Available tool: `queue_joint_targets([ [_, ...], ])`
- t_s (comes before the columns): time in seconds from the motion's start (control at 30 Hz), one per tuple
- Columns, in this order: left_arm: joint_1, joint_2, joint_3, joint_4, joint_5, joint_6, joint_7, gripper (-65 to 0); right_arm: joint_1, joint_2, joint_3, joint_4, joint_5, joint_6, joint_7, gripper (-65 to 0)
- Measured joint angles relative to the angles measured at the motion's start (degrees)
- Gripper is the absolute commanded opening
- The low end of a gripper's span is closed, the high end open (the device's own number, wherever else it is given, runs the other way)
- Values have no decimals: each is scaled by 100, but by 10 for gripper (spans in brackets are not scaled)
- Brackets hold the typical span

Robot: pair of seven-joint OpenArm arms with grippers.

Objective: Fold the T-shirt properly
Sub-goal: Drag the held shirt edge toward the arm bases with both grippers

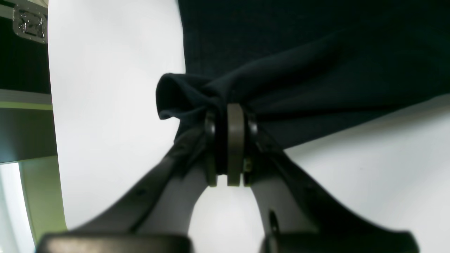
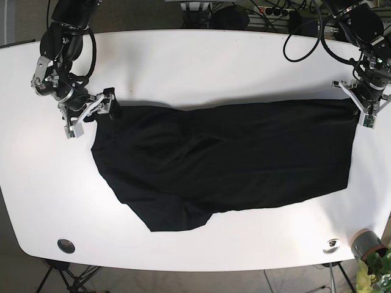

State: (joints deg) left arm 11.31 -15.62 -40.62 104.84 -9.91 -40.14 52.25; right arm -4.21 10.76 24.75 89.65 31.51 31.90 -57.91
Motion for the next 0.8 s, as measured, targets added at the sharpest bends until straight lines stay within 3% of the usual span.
queue_joint_targets([
  [0.1, 7, 2, 0, 0, 2, 0, 0, -650, 22, -2, -79, -249, -28, 4, 28, -103],
  [0.17, 35, 2, -7, 0, -9, 0, -7, -650, 26, 7, -81, -337, 22, 4, 160, -152],
  [0.27, 98, 2, -7, 0, -2, 0, -17, -650, 35, 7, -149, -374, -39, -2, 334, -296],
  [0.4, 107, 2, -26, -4, -2, 0, -13, -650, 2, -24, -267, -391, -11, 4, 369, -598],
  [0.43, 109, 2, -26, -4, -4, 0, -22, -650, -11, -26, -264, -391, -17, 7, 367, -634],
  [0.53, 170, 0, -39, -2, -9, 0, -22, -650, -79, 24, -258, -380, 2, 4, 369, -593],
  [0.8, 227, 160, -688, 0, -50, -24, 2, -650, -811, 221, -236, 391, 39, 9, 365, -625],
])
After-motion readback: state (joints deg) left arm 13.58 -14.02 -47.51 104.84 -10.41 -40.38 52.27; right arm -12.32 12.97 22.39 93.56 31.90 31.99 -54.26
